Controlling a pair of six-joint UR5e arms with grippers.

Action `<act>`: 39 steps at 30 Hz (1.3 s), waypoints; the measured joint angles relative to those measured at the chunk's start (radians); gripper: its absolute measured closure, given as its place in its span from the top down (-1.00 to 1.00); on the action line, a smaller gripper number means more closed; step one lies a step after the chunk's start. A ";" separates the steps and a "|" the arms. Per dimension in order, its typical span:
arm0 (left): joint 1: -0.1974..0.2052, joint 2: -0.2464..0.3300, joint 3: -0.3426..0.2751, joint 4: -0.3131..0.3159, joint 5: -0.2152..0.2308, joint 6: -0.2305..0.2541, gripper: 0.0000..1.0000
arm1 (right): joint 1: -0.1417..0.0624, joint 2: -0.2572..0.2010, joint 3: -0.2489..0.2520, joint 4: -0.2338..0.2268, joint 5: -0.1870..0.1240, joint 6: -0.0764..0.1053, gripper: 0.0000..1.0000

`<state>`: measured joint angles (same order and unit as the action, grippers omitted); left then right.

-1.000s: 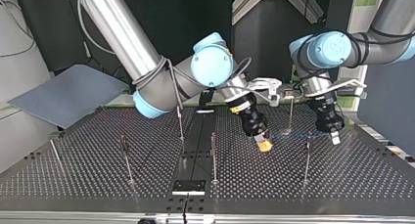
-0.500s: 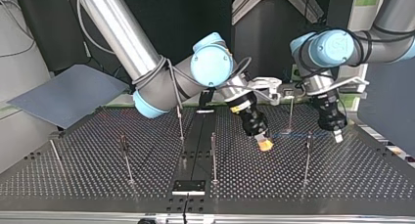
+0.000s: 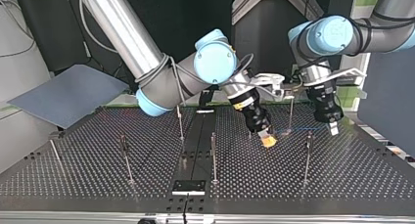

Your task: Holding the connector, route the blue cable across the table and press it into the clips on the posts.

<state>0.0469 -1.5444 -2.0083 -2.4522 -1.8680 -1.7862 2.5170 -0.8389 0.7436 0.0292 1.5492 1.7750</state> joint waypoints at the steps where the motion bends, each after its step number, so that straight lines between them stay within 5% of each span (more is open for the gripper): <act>1: 0.002 -0.006 0.000 0.009 0.008 -0.004 -1.00 | -0.001 0.001 0.001 0.000 0.000 0.001 -1.00; 13: 0.027 -0.050 0.020 0.093 0.051 -0.021 -1.00 | -0.012 0.034 0.003 -0.001 -0.001 0.004 -1.00; 39: 0.072 -0.195 0.130 0.130 0.140 -0.067 -1.00 | -0.056 0.037 0.001 -0.008 0.000 0.003 -1.00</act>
<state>0.1193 -1.7398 -1.8780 -2.3219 -1.7283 -1.8534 2.4609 -0.8018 0.7450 0.0216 1.5495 1.7784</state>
